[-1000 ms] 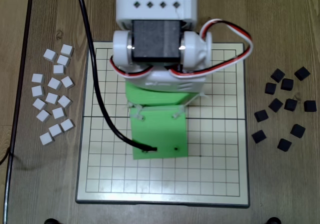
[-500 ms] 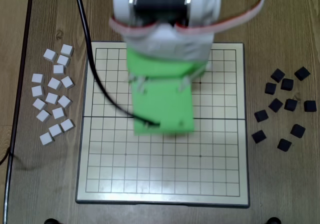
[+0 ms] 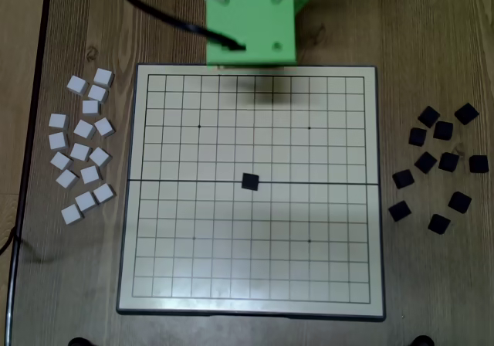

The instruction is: Grasp a Black stone and put it on the board on position (0,0).

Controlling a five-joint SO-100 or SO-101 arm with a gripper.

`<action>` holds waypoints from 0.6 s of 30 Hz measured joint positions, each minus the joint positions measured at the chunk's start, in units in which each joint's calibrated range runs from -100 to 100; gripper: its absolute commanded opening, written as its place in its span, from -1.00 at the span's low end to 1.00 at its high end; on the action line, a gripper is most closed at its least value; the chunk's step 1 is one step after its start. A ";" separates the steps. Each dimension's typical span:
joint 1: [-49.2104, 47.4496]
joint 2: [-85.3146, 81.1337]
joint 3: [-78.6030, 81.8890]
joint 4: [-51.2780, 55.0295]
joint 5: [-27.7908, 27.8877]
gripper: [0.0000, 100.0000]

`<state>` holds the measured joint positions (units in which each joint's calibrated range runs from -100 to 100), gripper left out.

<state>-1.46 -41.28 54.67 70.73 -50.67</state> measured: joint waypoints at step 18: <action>1.08 -36.53 37.10 -2.86 -0.05 -0.88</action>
<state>-0.38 -77.81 91.77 67.87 -50.72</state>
